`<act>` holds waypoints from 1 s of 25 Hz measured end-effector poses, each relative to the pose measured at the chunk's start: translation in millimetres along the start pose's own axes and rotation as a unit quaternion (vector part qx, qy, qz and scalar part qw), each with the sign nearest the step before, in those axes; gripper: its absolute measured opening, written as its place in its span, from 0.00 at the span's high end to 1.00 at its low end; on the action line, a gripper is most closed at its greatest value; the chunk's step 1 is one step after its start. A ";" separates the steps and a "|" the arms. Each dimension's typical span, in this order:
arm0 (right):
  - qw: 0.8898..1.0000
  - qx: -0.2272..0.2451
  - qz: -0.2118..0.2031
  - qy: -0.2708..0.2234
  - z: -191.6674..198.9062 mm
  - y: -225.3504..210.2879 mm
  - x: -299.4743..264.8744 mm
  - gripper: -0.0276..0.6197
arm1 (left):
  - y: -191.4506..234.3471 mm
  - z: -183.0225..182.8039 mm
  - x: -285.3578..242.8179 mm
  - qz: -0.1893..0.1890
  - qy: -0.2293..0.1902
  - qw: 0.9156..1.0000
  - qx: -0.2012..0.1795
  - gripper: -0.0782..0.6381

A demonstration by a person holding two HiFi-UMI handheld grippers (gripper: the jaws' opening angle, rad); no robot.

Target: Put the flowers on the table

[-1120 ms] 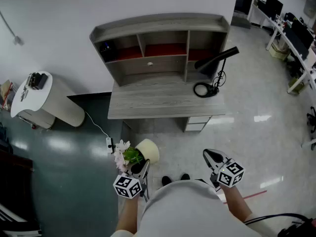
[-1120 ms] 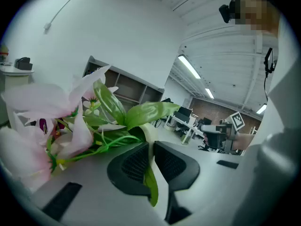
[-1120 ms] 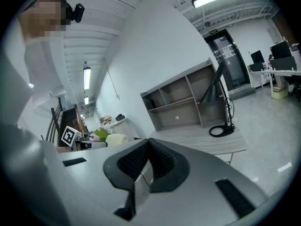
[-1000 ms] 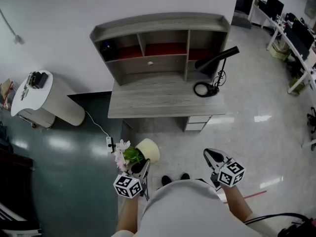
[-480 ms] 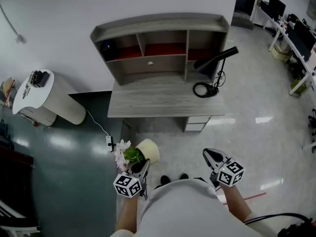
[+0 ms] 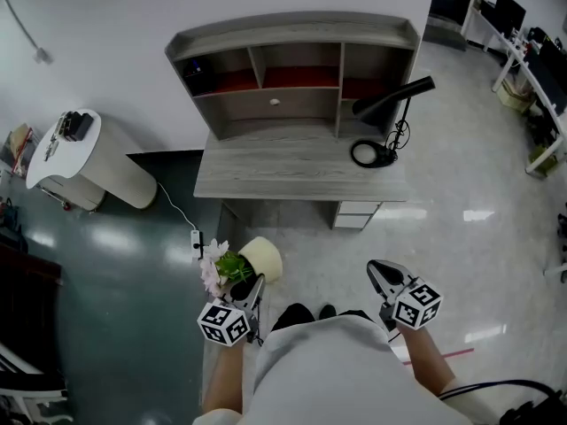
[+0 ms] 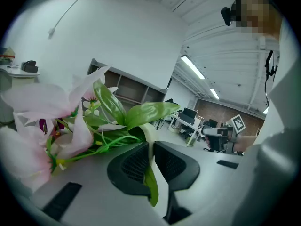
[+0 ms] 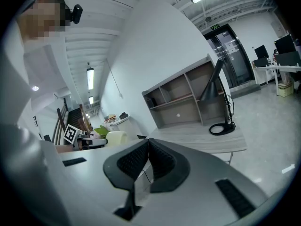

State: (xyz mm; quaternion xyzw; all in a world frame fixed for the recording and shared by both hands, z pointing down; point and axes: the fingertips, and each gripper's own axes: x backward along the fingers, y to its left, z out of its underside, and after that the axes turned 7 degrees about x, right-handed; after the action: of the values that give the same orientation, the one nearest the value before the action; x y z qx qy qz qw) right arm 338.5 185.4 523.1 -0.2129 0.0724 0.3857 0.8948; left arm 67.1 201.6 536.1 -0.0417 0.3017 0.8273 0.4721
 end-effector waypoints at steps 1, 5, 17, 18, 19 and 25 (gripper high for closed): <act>1.000 0.000 -0.002 0.000 0.1 0.4 0.7 0.93 | -0.1 0.0 1.5 -0.003 -0.002 1.000 0.000 0.82; 1.000 0.000 -0.009 0.000 0.9 0.9 0.5 0.93 | 2.0 -2.3 6.2 -0.014 -0.010 1.000 -0.001 0.82; 1.000 -0.008 -0.012 0.011 -2.0 -3.6 -38.4 0.93 | 38.3 -15.4 1.3 -0.028 -0.008 1.000 -0.002 0.82; 1.000 -0.007 -0.010 0.009 -4.3 -4.0 -44.5 0.93 | 43.6 -18.3 -1.6 -0.025 -0.007 1.000 -0.003 0.82; 1.000 -0.008 -0.007 0.008 -6.5 -4.2 -50.4 0.93 | 49.1 -21.2 -4.5 -0.022 -0.006 1.000 -0.004 0.82; 1.000 -0.010 0.007 0.007 -23.4 -5.6 -87.8 0.93 | 83.0 -48.1 -23.5 -0.006 0.003 1.000 -0.009 0.82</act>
State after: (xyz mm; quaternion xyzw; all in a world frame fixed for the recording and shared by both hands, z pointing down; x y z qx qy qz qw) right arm 282.5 113.9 529.7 -0.2241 0.0759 0.3915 0.8892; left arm 2.8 127.0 543.4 -0.0505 0.2951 0.8272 0.4755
